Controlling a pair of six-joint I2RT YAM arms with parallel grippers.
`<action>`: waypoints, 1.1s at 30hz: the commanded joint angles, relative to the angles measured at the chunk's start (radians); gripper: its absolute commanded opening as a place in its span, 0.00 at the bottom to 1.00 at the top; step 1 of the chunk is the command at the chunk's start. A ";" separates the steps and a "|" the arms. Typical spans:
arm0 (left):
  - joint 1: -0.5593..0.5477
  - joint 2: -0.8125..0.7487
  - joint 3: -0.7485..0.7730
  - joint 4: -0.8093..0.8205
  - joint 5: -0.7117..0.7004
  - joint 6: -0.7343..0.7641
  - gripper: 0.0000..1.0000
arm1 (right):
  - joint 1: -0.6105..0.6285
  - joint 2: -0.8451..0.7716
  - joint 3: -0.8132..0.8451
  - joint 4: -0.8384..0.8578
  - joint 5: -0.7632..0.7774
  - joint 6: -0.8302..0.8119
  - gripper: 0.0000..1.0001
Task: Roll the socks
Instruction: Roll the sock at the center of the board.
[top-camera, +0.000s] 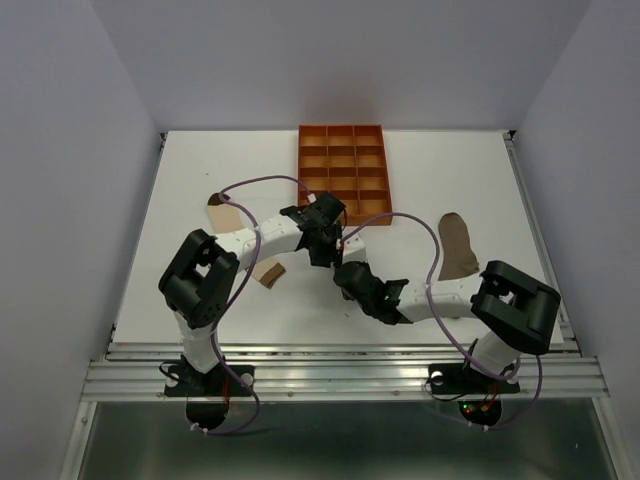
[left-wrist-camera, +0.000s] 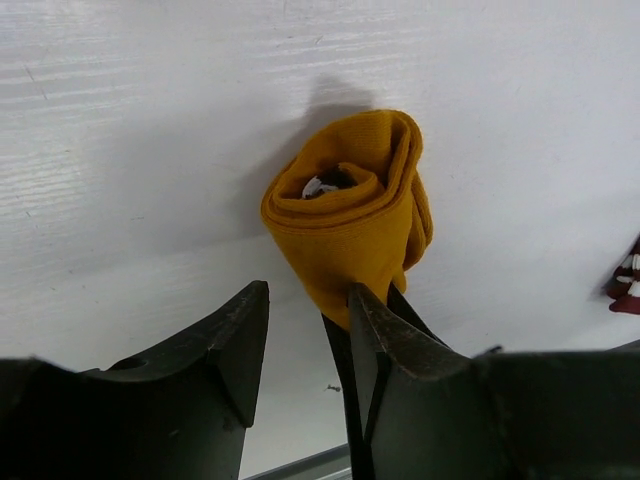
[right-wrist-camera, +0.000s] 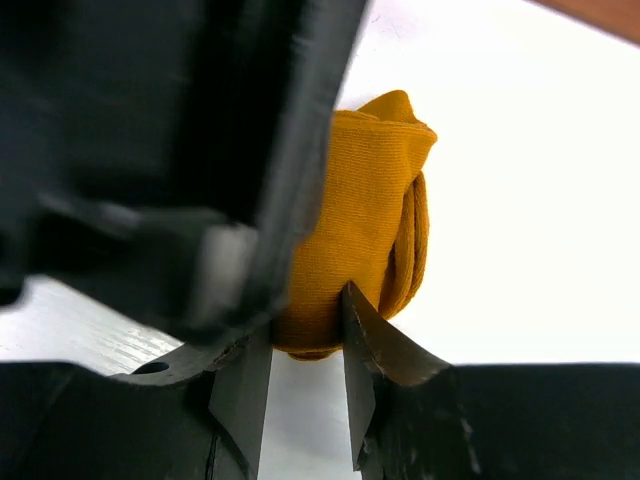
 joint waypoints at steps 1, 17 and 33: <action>0.028 -0.068 0.010 0.010 0.004 0.004 0.49 | -0.024 -0.021 -0.042 -0.036 -0.126 0.098 0.01; 0.097 -0.135 -0.020 0.045 0.020 0.035 0.49 | -0.304 -0.145 -0.145 -0.036 -0.419 0.358 0.01; 0.094 -0.137 -0.068 0.158 0.139 0.096 0.49 | -0.574 -0.113 -0.320 0.208 -0.893 0.578 0.01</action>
